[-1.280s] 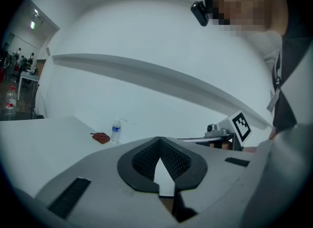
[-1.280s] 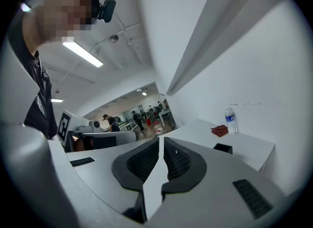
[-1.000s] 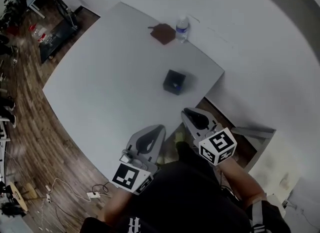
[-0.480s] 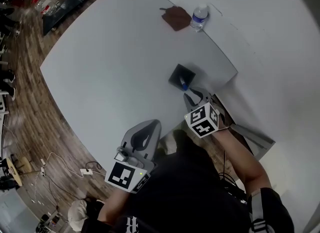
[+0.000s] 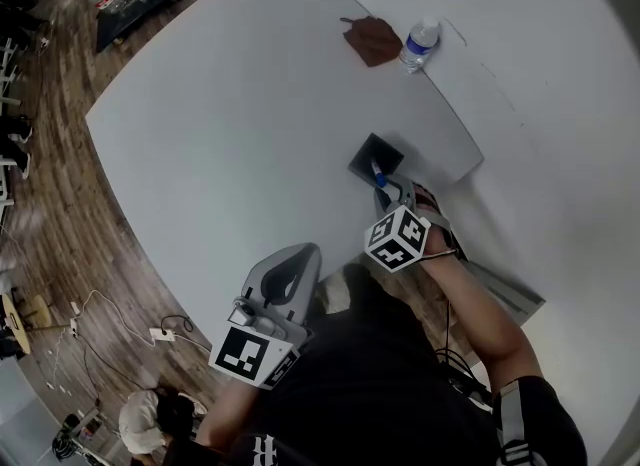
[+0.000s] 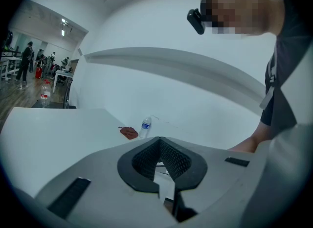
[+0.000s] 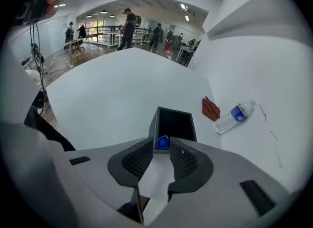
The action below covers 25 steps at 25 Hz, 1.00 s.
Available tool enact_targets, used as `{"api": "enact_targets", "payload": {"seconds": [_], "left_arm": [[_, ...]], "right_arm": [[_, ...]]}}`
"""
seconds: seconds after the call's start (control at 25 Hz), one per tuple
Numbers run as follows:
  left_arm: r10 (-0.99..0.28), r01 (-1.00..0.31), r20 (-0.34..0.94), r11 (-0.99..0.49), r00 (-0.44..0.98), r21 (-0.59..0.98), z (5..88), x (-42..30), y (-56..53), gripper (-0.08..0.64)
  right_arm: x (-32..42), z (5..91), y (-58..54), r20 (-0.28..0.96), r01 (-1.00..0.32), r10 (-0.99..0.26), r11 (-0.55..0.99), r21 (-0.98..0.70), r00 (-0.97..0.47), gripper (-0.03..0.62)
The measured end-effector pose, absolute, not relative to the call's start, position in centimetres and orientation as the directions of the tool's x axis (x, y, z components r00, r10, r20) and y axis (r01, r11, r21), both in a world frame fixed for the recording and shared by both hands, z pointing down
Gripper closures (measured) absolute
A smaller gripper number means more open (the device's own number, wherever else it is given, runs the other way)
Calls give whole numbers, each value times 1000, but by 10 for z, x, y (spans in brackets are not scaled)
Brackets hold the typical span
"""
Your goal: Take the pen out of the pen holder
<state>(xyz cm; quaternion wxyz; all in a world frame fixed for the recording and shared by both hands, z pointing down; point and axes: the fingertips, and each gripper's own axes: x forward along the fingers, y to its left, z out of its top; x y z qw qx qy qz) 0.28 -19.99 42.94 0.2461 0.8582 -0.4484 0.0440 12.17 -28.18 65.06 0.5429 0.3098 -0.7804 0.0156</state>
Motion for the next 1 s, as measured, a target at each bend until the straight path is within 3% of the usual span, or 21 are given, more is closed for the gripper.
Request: {"api": "enact_targets", "payload": {"seconds": [0.68,1.0], "left_arm": [[-748,-781,271,-493,605,383,424,2,-192,554],[-748,-762,215,-535,628,365,411,0,-183,554]], "right_arm": [[127,623,-281,863,-289,-489,851,439,-130,524],[114,570,-261,826,-302,-534,829,470,-183,524]]}}
